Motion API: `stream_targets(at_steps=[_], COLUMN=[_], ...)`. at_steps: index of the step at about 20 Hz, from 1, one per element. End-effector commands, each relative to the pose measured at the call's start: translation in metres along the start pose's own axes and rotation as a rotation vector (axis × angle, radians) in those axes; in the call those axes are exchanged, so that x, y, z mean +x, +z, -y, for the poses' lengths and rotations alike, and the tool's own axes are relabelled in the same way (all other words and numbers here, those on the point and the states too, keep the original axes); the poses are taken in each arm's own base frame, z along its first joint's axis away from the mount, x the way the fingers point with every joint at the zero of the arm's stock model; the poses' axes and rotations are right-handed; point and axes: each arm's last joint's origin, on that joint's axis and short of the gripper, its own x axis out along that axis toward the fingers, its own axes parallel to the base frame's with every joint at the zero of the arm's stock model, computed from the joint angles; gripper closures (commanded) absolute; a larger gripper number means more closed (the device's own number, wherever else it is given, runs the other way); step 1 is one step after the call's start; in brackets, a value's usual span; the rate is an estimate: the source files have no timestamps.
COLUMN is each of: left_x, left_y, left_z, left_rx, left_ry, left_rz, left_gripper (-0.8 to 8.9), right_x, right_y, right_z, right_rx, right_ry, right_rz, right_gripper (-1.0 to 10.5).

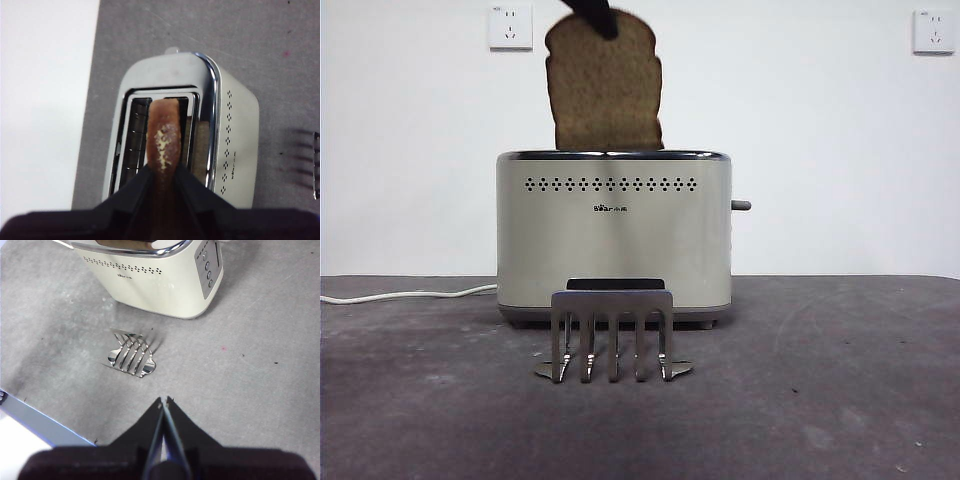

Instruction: Pick up a slice of bread from the rack,put the bread on the toaster,press the button

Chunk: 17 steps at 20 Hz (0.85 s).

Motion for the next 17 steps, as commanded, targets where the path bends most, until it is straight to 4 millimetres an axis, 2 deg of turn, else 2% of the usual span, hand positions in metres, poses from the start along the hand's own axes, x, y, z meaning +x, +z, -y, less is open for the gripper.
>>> stream_targets(at_steps=[1,12,15,16,17], left_x=[0.013,0.06,0.069,0.071,0.071], left_y=[-0.004,-0.024,-0.028,-0.028,-0.028], left_z=[-0.001,-0.007,-0.01,-0.01,-0.01], left_rx=[0.018,-0.027,-0.089,-0.107,-0.108], left_ry=[-0.016,-0.083,-0.072,-0.072,-0.072], left_rz=[-0.007,0.013,0.015,0.023,0.03], left_gripper=[8.22,8.04,5.65,5.11,4.96], right_x=[0.0,0.005,0.011,0.014,0.017], right_y=[0.001,0.003,0.007,0.009,0.011], right_z=[0.0,0.003,0.006,0.008,0.01], right_rx=[-0.013,-0.005,-0.006,-0.005,-0.004], right_ry=[0.003,0.004,0.004,0.004,0.005], right_rz=[0.0,-0.015,-0.014,-0.015,-0.017], right_gripper=[9.6,9.6,9.6,9.6,9.6])
